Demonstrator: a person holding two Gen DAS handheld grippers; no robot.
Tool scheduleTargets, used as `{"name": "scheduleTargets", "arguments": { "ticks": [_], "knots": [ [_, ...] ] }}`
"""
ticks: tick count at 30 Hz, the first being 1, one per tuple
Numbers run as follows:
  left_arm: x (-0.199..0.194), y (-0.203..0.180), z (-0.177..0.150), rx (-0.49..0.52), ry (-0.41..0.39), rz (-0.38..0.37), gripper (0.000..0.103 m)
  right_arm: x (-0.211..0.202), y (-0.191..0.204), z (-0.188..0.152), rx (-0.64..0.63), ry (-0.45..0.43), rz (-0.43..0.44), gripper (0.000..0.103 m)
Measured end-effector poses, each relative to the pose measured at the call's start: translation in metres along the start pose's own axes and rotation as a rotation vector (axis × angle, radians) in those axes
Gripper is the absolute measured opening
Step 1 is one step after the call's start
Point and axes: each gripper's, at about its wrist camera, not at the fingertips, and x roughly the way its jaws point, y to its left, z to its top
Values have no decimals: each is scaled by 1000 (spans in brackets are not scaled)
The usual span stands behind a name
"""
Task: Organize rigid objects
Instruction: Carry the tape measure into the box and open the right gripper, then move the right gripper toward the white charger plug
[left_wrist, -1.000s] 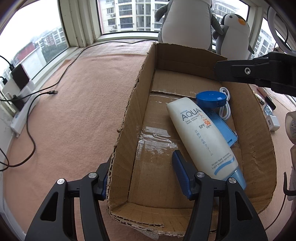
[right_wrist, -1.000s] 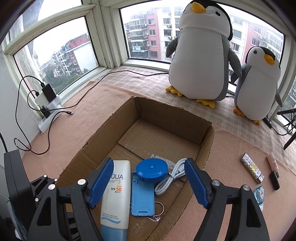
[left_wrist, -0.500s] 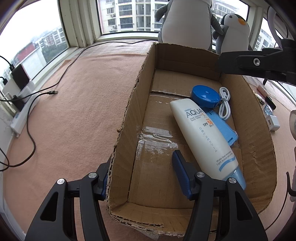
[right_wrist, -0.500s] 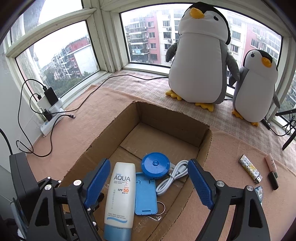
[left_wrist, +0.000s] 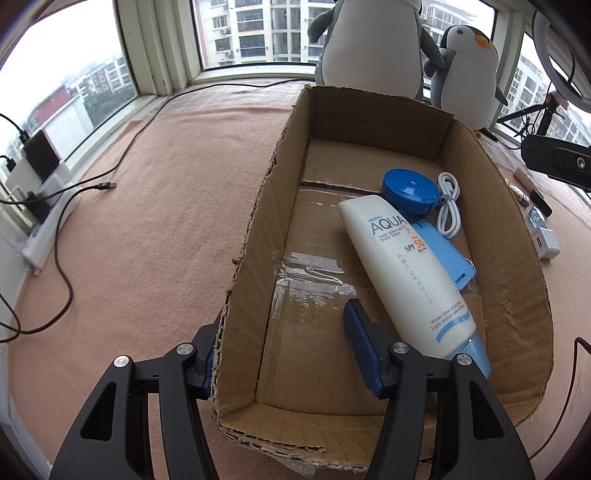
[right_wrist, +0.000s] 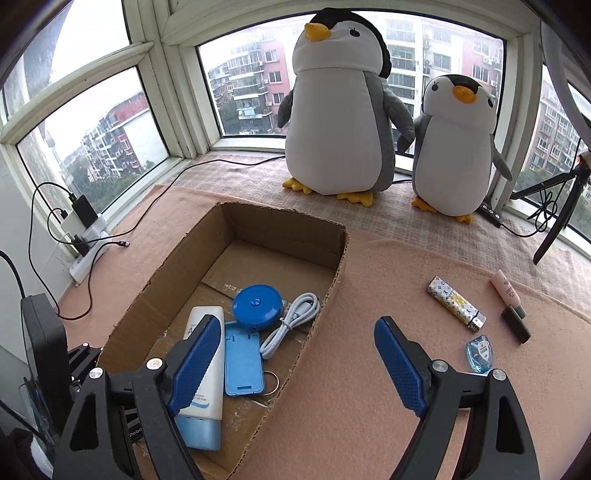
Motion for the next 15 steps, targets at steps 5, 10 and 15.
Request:
{"name": "scheduleTargets", "arguments": {
  "ticks": [5, 10, 15],
  "knots": [
    [0, 0, 0, 0, 0, 0, 59, -10, -30, -12, 53, -4, -52, 82],
    [0, 0, 0, 0, 1, 0, 59, -16, -63, -30, 105, 7, -120, 82],
    [0, 1, 1, 0, 2, 1, 59, -14, -97, -48, 175, 33, -175, 82]
  ]
}}
